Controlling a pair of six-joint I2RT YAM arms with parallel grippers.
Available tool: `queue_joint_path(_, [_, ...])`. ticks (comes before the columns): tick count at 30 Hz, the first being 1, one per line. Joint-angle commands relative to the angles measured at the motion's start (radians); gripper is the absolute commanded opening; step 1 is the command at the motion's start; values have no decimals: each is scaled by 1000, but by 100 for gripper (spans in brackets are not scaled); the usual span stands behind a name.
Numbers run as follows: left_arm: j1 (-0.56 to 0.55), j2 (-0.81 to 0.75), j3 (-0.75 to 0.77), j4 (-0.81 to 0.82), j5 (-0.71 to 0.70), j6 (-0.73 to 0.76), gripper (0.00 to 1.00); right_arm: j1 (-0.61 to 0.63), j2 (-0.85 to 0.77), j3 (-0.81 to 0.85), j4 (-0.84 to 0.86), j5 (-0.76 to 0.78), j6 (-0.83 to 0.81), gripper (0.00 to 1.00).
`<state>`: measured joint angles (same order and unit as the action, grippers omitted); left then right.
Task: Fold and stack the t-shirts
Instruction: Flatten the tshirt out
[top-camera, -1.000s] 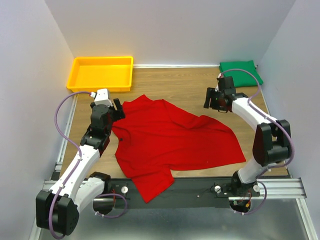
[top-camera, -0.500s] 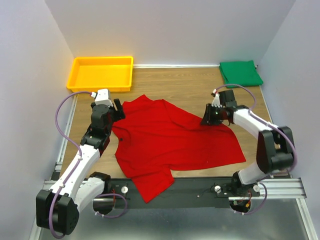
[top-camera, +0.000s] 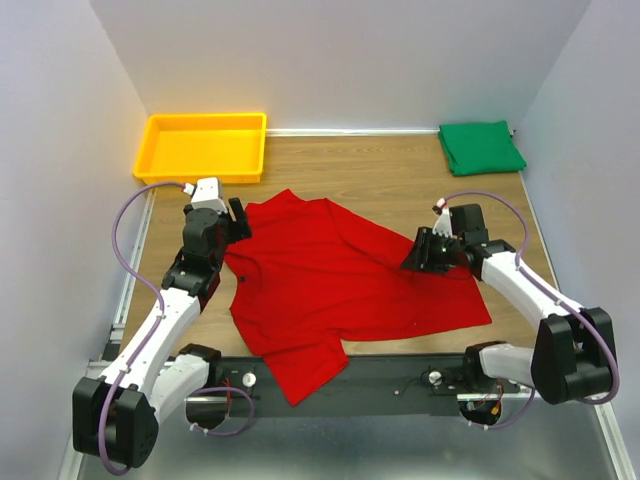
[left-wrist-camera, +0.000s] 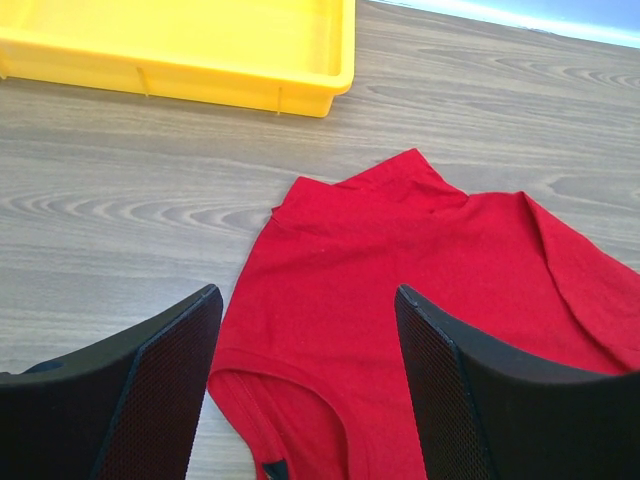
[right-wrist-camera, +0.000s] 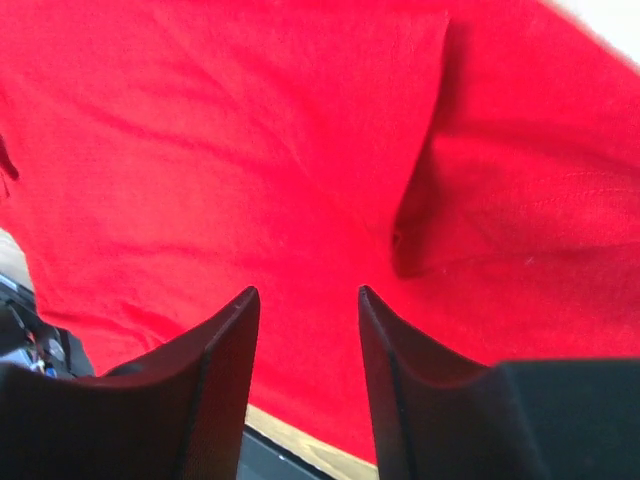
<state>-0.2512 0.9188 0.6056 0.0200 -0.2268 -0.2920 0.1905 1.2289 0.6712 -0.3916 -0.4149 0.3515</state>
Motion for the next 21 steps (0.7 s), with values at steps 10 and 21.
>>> queue_joint_path(10, [-3,-11,14,0,10,4,77,-2,259,222,57,226,27,50])
queue_joint_path(21, [-5,3,17,0,17,7,77,-2,438,248,177,156,20,46])
